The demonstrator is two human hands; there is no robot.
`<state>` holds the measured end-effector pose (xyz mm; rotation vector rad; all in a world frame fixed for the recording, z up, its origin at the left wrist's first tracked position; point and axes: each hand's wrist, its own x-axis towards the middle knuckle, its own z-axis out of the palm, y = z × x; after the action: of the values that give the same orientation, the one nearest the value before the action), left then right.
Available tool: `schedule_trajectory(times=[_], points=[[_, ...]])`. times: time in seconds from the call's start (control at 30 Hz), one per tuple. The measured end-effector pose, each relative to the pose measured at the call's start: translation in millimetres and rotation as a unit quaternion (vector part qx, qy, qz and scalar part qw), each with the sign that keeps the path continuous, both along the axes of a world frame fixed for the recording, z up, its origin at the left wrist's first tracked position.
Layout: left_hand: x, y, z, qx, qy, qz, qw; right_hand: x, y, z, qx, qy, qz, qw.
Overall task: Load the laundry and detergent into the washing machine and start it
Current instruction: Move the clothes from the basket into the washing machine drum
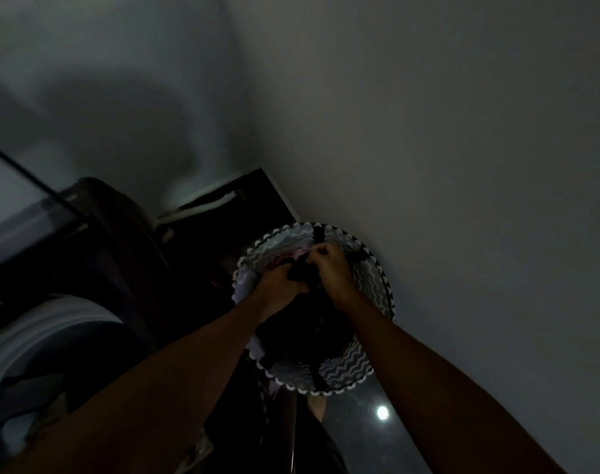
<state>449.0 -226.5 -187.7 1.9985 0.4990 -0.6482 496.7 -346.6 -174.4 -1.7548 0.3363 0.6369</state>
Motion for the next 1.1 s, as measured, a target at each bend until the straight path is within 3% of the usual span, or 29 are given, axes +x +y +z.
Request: schedule_trajectory(times=[0.07,0.17,0.3,0.43,0.53,0.7,0.87,1.03,1.1], points=[[-1,3,17,-0.044,-0.022,0.071,0.996,-4,-1,16,0.025,0.021,-0.005,0.999],[0,8,48,-0.075,-0.038,0.156,0.984,-7,-7,39,-0.006,0.055,0.084,0.995],[2,21,77,-0.106,-0.048,0.175,0.978,-18,-7,63,-0.031,0.116,0.102,0.988],[-7,34,106,-0.173,-0.041,0.227,0.957,-43,3,81,-0.038,0.159,0.243,0.956],[-16,40,135,-0.202,-0.058,0.263,0.942,-54,9,103,-0.013,0.135,0.266,0.954],[-40,48,170,-0.242,-0.096,0.2,0.944,-54,21,144,-0.048,0.032,0.209,0.976],[-78,67,180,-0.29,-0.03,0.145,0.945,-50,45,202,-0.005,0.021,0.185,0.983],[-97,64,197,-0.224,-0.001,-0.018,0.974,-49,77,250,0.098,-0.037,0.169,0.98],[-93,59,205,-0.187,-0.043,0.013,0.981,-48,87,264,0.097,-0.056,0.197,0.974]])
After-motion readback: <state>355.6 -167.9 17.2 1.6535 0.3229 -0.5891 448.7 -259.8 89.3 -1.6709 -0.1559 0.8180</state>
